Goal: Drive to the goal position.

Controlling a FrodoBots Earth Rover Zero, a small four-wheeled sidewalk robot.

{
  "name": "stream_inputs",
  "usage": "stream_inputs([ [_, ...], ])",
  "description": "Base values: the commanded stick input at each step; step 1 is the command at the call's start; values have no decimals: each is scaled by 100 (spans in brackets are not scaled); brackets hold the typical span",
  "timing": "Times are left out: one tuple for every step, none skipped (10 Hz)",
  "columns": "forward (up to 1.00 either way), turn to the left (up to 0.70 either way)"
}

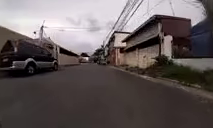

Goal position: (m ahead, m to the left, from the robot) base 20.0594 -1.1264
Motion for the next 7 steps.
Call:
stream_inputs([
  [100, 0],
  [100, 0],
  [100, 0],
  [100, 0],
  [100, 0],
  [100, 0],
  [100, 0],
])
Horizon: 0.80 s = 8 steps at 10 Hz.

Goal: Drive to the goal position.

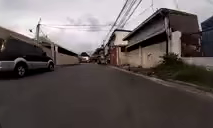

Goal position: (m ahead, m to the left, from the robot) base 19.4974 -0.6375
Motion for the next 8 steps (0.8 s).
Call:
stream_inputs([
  [100, 0],
  [100, 0],
  [100, 0],
  [100, 0],
  [100, 0],
  [100, 0],
  [100, 0],
  [100, 0],
])
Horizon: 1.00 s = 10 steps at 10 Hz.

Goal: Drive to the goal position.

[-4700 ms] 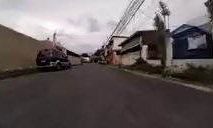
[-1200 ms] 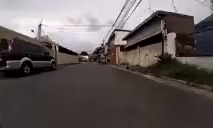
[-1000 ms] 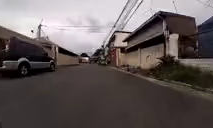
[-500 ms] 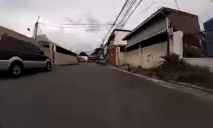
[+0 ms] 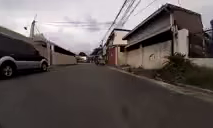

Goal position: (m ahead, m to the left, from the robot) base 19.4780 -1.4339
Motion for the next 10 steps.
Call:
stream_inputs([
  [100, 0],
  [100, 0],
  [100, 0],
  [100, 0],
  [100, 0],
  [100, 0],
  [100, 0],
  [100, 0],
  [100, 5],
  [100, 22],
])
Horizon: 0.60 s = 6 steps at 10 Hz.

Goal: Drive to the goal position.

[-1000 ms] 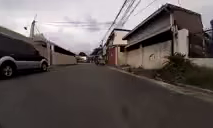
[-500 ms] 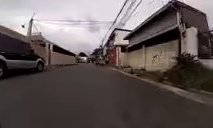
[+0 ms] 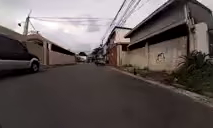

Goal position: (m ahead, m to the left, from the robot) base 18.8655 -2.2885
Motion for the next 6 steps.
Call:
stream_inputs([
  [100, 36],
  [100, 40],
  [100, 25],
  [100, 8],
  [100, 0],
  [100, 0],
])
